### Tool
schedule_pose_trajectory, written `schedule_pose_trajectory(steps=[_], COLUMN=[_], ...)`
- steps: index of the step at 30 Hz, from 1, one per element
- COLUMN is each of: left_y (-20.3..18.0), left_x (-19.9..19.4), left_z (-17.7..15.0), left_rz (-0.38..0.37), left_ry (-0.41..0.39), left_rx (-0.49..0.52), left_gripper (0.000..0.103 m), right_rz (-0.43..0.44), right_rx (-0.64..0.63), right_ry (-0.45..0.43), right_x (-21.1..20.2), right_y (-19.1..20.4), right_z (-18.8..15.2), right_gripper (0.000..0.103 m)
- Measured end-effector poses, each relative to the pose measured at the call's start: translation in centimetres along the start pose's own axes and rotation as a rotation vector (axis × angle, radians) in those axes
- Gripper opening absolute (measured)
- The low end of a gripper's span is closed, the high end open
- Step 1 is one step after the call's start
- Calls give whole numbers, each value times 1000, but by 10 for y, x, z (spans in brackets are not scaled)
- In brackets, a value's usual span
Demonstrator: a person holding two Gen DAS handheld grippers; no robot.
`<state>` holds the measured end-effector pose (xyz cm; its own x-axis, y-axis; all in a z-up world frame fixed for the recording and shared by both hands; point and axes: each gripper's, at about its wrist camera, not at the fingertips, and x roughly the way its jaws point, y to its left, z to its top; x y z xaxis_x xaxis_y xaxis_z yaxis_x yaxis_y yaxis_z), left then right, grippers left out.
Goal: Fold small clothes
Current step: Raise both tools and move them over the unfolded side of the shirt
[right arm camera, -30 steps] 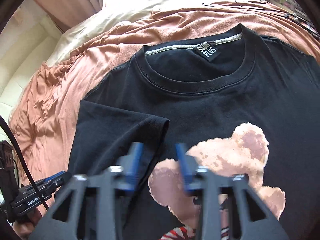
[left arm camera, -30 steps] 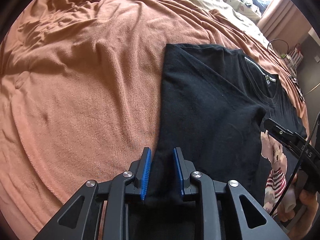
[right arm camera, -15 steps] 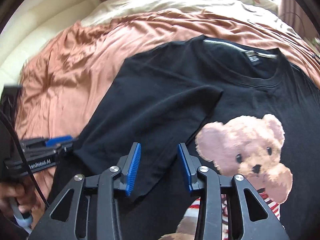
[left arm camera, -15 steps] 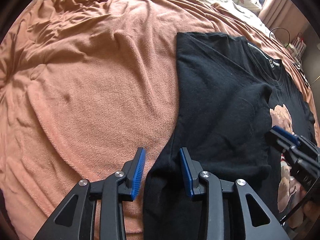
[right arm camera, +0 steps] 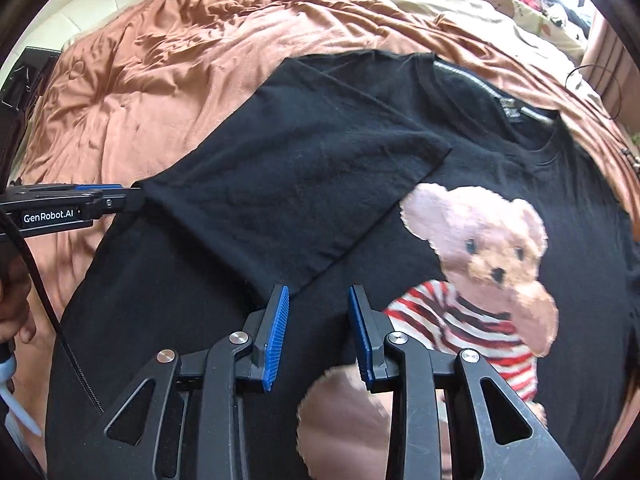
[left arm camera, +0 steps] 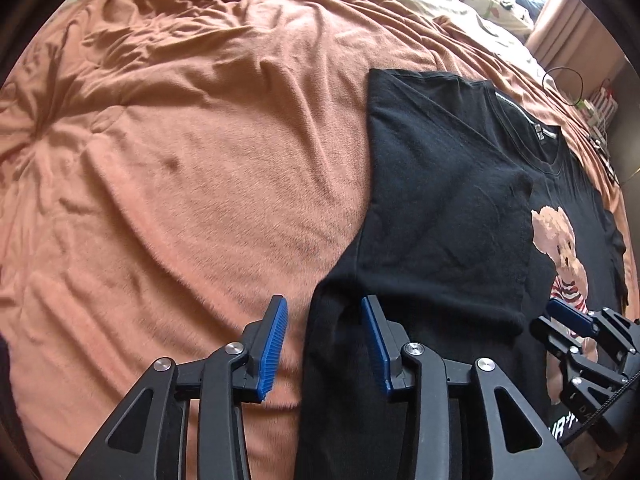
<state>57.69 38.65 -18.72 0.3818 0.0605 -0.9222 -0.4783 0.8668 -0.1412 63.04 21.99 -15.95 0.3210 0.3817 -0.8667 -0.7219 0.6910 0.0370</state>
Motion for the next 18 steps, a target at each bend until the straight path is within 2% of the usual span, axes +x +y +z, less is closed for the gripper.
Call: schedule_pose_trajectory(steps=[1, 2, 3, 5, 6, 7, 8, 13, 18], left_y=[0, 1, -1, -2, -3, -2, -2, -6, -15], left_x=[-6, -13, -23, -44, -56, -67, -80, -140, -191], left_z=[-3, -6, -9, -14, -17, -20, -24, -46, -71], left_rz=[10, 29, 57, 90, 92, 82, 71, 41, 6], left_ry=[7, 6, -9, -54, -74, -94, -123, -262, -385], left_rx=[-14, -24, -24, -13, -14, -23, -33, -32, 15], left_gripper=[57, 63, 64, 71, 76, 85, 88, 95, 96], right_rz=[3, -11, -35, -82, -98, -93, -84, 1, 38], right_rx=[4, -1, -8, -11, -1, 6, 16, 99, 163], right_ry=[7, 3, -8, -27, -38, -47, -55, -104, -143], right_x=[-8, -16, -24, -40, -50, -61, -72, -122, -168], right_y=[-1, 1, 3, 6, 5, 7, 7, -6, -21], right_z=[-2, -5, -7, -11, -15, -21, -28, -46, -71], right_gripper=[32, 35, 38, 51, 53, 54, 54, 54, 54])
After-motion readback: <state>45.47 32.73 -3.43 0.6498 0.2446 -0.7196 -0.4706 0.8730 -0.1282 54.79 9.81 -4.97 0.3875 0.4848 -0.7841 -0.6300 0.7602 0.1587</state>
